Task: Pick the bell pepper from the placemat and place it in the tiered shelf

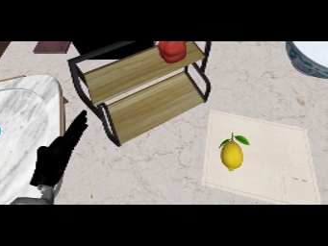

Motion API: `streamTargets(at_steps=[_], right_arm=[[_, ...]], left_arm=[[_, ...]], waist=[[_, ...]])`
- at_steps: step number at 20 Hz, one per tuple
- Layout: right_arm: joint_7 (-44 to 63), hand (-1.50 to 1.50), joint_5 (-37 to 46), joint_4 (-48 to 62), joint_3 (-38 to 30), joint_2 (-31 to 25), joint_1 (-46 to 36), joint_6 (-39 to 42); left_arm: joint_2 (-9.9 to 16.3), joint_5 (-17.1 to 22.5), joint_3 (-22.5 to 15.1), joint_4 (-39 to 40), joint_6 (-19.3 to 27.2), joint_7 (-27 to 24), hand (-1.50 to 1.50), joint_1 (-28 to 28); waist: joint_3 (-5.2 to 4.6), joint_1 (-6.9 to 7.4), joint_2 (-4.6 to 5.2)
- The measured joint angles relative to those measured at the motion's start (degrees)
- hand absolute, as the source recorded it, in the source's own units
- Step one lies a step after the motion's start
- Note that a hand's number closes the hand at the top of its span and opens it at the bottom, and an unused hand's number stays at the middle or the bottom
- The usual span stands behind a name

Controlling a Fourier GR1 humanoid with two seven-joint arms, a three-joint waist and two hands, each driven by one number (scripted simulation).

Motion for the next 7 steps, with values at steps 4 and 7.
streamTargets(at_steps=[4, 7], right_arm=[[-0.8, -1.5, -3.5, -2.5, -1.0, -4.2, 3.8, 6.8], [-1.0, -1.5, -5.1, -3.3, -0.9, -6.0, 6.2, 9.6]], left_arm=[[0.0, -0.4, 0.3, -0.2, -0.2, 1.0, 0.0, -0.3], [-0.3, -0.6, 0.4, 0.1, -0.6, 0.5, 0.0, -0.5]], waist=[[-0.1, 0.2, 0.09], [-0.11, 0.45, 0.13]])
